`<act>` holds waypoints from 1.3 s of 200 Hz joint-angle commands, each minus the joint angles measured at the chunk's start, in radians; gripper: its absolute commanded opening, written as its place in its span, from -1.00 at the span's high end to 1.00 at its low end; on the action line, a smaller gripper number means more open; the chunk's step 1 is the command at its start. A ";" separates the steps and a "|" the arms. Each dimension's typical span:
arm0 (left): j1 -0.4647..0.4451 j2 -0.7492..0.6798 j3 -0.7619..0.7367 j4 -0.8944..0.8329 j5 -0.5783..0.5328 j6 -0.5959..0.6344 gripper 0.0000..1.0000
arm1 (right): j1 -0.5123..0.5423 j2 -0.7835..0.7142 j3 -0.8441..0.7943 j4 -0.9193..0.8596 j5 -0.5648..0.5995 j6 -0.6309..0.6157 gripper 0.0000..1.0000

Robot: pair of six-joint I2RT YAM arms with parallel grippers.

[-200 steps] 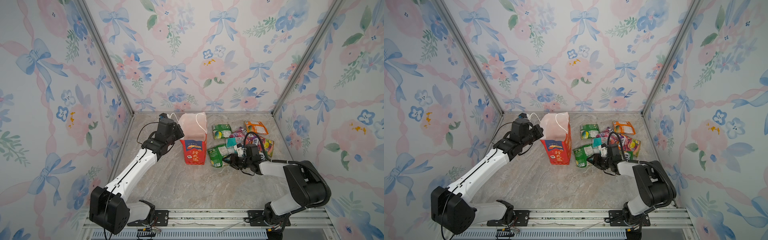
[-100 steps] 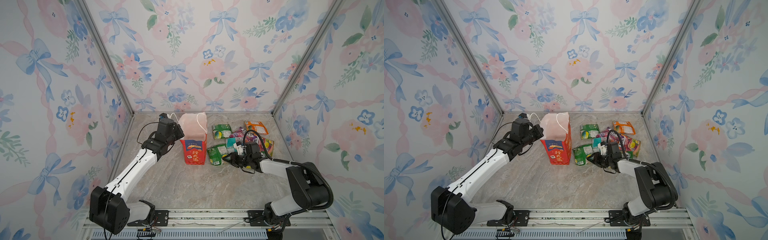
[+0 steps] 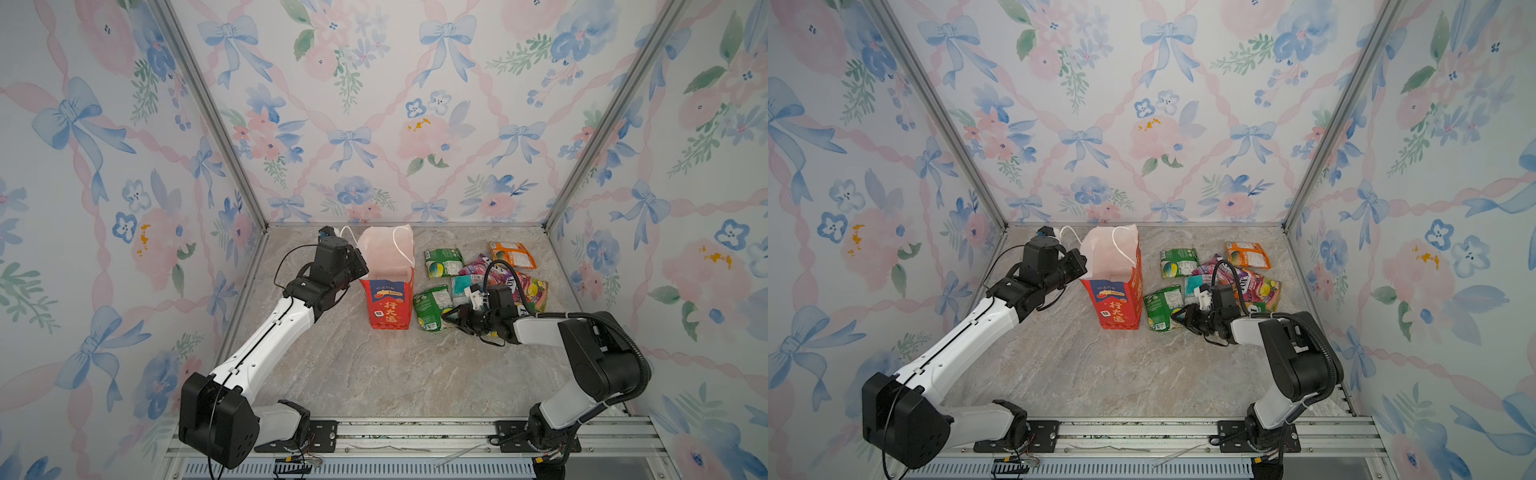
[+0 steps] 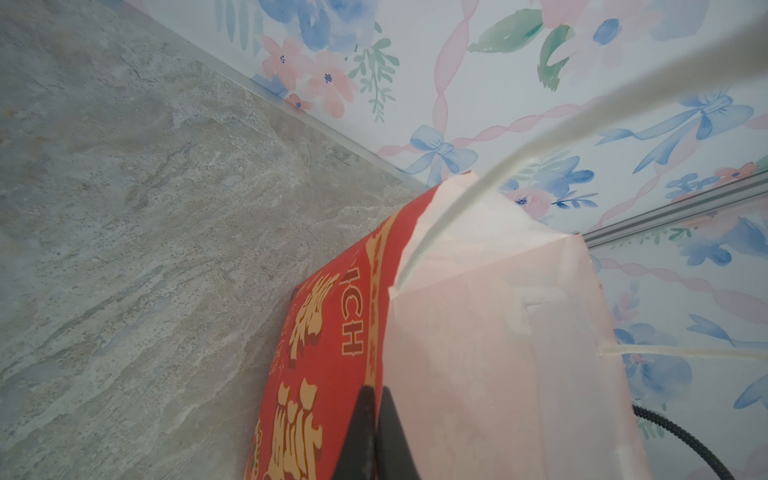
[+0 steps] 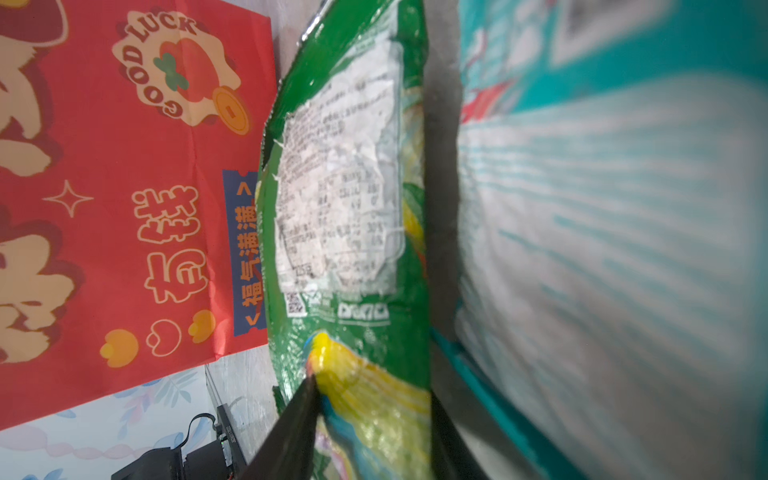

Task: Place the snacks into the paper bag
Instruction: 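Close the right gripper on the green candy packet's edge, then lift the green packet with the right gripper toward the bag opening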

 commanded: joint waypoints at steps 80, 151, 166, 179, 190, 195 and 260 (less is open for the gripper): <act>-0.007 0.006 -0.027 -0.020 0.009 0.004 1.00 | 0.010 -0.045 0.024 -0.053 -0.020 -0.032 0.90; -0.007 0.006 -0.026 -0.020 0.022 0.011 1.00 | 0.009 -0.109 0.225 -0.451 0.005 -0.275 1.00; -0.008 0.003 -0.027 -0.020 0.022 0.012 1.00 | 0.009 -0.126 0.302 -0.588 0.023 -0.359 1.00; -0.007 0.000 -0.024 -0.020 0.020 0.014 1.00 | 0.006 -0.134 0.369 -0.698 0.038 -0.427 1.00; -0.007 0.000 -0.022 -0.020 0.021 0.014 1.00 | -0.002 -0.132 0.421 -0.775 0.025 -0.479 1.00; -0.007 0.000 -0.022 -0.020 0.022 0.016 1.00 | -0.008 -0.130 0.441 -0.804 0.016 -0.496 1.00; -0.006 0.014 -0.016 -0.020 0.033 0.020 1.00 | -0.112 -0.174 0.543 -0.865 -0.177 -0.583 1.00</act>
